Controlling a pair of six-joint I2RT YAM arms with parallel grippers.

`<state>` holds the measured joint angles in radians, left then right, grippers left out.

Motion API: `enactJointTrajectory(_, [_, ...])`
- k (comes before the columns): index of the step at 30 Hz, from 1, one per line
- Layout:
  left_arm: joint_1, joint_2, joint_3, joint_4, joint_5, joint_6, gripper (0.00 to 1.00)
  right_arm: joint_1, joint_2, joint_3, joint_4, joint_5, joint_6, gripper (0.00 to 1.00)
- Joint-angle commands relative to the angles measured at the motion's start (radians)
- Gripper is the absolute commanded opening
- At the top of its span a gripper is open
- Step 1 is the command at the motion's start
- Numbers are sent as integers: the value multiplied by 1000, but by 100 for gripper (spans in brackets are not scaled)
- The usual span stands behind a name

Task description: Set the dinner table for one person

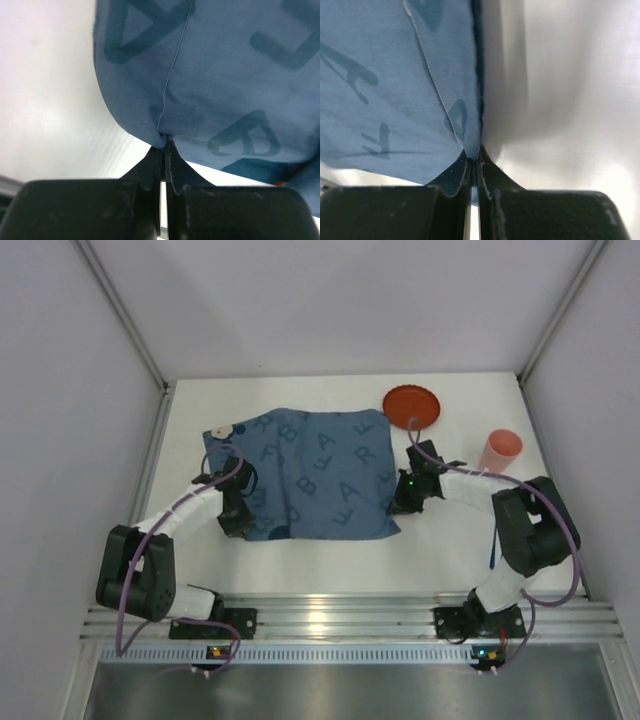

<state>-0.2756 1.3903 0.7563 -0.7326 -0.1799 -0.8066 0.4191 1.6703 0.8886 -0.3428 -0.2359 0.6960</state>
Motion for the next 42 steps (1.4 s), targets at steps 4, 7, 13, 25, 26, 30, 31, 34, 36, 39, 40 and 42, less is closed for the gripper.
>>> enactJointTrajectory(4, [64, -43, 153, -217, -127, 38, 0, -215, -121, -105, -176, 147, -168, 0])
enactJointTrajectory(7, [69, -62, 166, -270, -92, 0, 0, -240, -155, -120, -212, 147, -194, 0])
enactJointTrajectory(13, [69, -148, 126, -370, -13, -66, 0, -238, -225, -135, -275, 69, -194, 0])
enactJointTrajectory(25, [67, -284, 320, -508, -65, -77, 98, -227, -389, 28, -530, 1, -231, 100])
enactJointTrajectory(26, [67, -269, 381, -513, -78, -71, 98, -229, -397, 67, -553, 9, -233, 100])
enactJointTrajectory(30, [67, -218, 478, -493, -115, -7, 98, -233, -367, 315, -564, 41, -245, 100])
enactJointTrajectory(31, [67, -200, 488, -482, -116, 7, 98, -238, -341, 357, -561, 41, -240, 100])
enactJointTrajectory(34, [67, -162, 509, -427, -104, 50, 98, -276, -154, 508, -547, -21, -191, 100])
enactJointTrajectory(36, [67, -140, 505, -343, -86, 79, 98, -287, -72, 617, -518, -54, -167, 100])
enactJointTrajectory(39, [69, -51, 529, -269, -61, 142, 98, -310, 93, 789, -527, -16, -153, 100])
enactJointTrajectory(40, [69, -13, 553, -268, -53, 159, 98, -337, 174, 834, -536, -31, -151, 100])
enactJointTrajectory(42, [69, 79, 612, -242, -6, 210, 98, -365, 242, 947, -552, -22, -145, 100])
